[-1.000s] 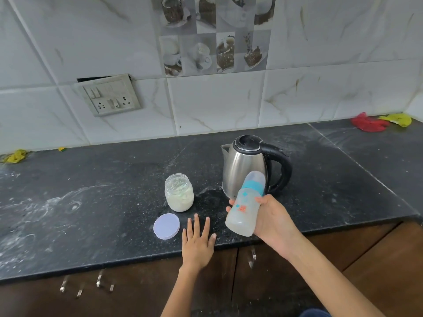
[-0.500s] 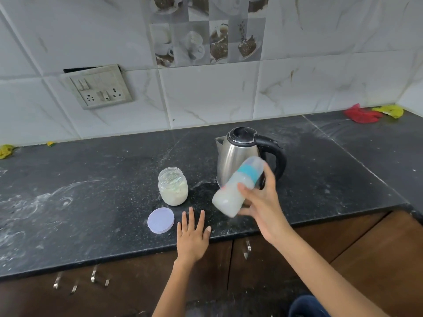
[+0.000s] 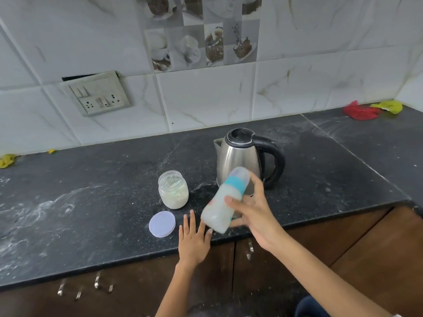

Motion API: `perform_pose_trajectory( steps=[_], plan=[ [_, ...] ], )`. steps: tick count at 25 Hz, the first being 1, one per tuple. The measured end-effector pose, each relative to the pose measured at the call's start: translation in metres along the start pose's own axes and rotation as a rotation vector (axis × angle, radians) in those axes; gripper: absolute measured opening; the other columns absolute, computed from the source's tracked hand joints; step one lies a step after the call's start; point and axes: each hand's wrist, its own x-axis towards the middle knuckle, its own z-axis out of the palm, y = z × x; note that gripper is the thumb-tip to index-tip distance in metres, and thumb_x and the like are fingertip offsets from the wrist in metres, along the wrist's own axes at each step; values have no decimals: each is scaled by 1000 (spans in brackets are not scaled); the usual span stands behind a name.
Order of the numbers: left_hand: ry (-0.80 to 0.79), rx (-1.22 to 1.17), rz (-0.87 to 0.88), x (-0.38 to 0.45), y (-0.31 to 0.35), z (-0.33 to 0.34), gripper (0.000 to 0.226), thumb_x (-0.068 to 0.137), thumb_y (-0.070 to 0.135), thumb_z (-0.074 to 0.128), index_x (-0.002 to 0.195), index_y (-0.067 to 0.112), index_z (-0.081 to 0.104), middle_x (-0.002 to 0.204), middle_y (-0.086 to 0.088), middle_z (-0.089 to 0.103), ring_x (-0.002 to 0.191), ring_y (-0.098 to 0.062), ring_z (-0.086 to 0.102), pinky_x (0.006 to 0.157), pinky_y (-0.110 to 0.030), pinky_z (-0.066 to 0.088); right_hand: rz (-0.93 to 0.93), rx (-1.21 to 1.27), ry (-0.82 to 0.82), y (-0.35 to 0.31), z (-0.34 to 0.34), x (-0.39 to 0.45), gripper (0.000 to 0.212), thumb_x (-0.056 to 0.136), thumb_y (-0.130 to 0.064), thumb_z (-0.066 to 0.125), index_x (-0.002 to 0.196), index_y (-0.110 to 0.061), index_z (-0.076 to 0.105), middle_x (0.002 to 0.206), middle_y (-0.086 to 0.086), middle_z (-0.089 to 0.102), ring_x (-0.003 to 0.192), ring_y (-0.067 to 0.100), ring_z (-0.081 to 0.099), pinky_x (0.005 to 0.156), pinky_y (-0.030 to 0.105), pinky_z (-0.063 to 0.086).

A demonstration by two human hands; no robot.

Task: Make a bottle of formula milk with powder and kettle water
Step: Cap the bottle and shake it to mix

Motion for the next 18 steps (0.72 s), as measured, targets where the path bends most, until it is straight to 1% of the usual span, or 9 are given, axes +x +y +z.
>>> perform_pose_trajectory(
  steps=[2, 4, 6, 8, 10, 13, 14, 16, 18],
  plan=[
    [-8, -9, 0, 0, -1, 0, 70, 87, 56, 1, 149, 25, -4, 159, -8, -12, 146, -28, -13, 118, -42, 0, -2, -39, -38, 2, 0, -2, 88, 67, -16, 78, 137, -43, 32, 128, 11, 57, 108, 28, 66, 72, 53, 59],
    [13, 9, -2, 1, 0, 1, 86, 71, 62, -15, 149, 27, -3, 159, -8, -12, 146, -28, -11, 118, -41, 0, -72, 125, 116, -6, -8, 11, 84, 74, -13, 74, 140, -41, 30, 129, 9, 54, 107, 30, 66, 71, 50, 60],
    [24, 13, -5, 0, 1, 0, 96, 65, 67, -24, 149, 27, -2, 159, -9, -12, 146, -29, -11, 118, -41, 1, -62, 132, 117, -11, -8, 11, 82, 77, -13, 73, 140, -42, 30, 129, 9, 54, 107, 30, 66, 71, 50, 60],
    [5, -4, -5, -1, 1, -2, 78, 82, 63, -10, 150, 24, -3, 159, -9, -11, 146, -28, -11, 118, -42, 2, 8, -42, -45, -2, -3, 1, 85, 72, -15, 76, 138, -43, 32, 126, 9, 59, 108, 28, 67, 71, 50, 59],
    [-8, -2, -3, 0, 1, -2, 60, 98, 47, 16, 149, 23, -4, 159, -9, -12, 146, -28, -11, 119, -41, 1, -15, -60, -80, -1, -5, 0, 83, 73, -14, 78, 138, -42, 35, 125, 10, 61, 106, 27, 68, 70, 48, 59],
    [7, 26, -5, 1, 0, -1, 59, 97, 50, 10, 150, 26, -2, 159, -9, -12, 146, -29, -11, 118, -41, 0, -66, 219, 107, -10, -12, 14, 72, 81, -16, 70, 141, -38, 35, 131, 10, 57, 105, 29, 68, 71, 47, 59],
    [6, 31, -5, 0, 0, -1, 62, 94, 52, 6, 150, 25, -2, 159, -9, -11, 146, -29, -10, 118, -41, 1, -39, 199, 83, -8, -10, 11, 73, 80, -16, 70, 140, -39, 35, 130, 10, 57, 105, 30, 68, 72, 49, 59],
    [-9, 28, 6, -1, 0, -2, 62, 95, 46, 13, 150, 23, -4, 159, -9, -11, 146, -29, -10, 119, -42, 2, 40, 17, -66, 6, -4, -2, 78, 73, -15, 73, 137, -42, 37, 122, 11, 63, 104, 29, 69, 72, 53, 59],
    [-1, 17, 12, -1, -1, -1, 61, 97, 45, 16, 150, 22, -3, 159, -10, -10, 146, -29, -10, 119, -42, 2, 19, -6, -85, 6, -4, -4, 78, 71, -14, 73, 136, -42, 39, 121, 11, 64, 103, 29, 69, 73, 53, 59]
  ],
)
